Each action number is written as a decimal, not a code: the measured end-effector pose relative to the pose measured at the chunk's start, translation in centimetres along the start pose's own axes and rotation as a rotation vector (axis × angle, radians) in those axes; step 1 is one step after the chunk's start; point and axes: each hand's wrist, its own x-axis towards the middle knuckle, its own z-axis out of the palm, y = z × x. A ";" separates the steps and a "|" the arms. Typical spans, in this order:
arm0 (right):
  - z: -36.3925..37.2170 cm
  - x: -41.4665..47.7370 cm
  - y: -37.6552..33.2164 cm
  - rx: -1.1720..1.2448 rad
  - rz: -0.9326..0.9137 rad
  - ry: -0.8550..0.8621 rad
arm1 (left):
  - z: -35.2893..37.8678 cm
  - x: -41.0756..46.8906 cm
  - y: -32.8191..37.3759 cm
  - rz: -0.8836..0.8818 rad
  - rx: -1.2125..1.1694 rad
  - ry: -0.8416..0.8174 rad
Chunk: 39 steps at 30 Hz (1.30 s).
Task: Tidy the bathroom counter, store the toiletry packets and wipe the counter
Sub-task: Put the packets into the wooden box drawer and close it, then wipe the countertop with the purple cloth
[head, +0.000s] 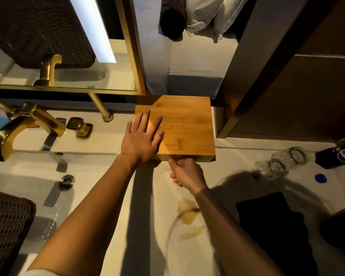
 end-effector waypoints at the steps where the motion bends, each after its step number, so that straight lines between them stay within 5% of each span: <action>1: -0.5 -0.3 0.8 -0.105 -0.044 0.056 | 0.0 -0.8 -0.1 -0.006 -0.015 -0.009; 10: -9.9 -7.6 14.6 -0.421 -0.509 0.611 | 0.9 -11.6 -1.1 -0.034 -0.154 -0.045; 16: -13.6 -14.0 25.2 -0.819 -0.294 0.547 | 3.7 -23.6 -3.6 -0.092 -0.167 -0.128; 22: -11.3 -14.2 26.9 -0.825 -0.065 0.535 | 6.2 -33.8 -3.9 -0.182 -0.119 -0.215; 39: -8.9 -11.3 25.6 -0.825 -0.015 0.598 | 9.3 -34.3 -4.5 -0.191 -0.008 -0.121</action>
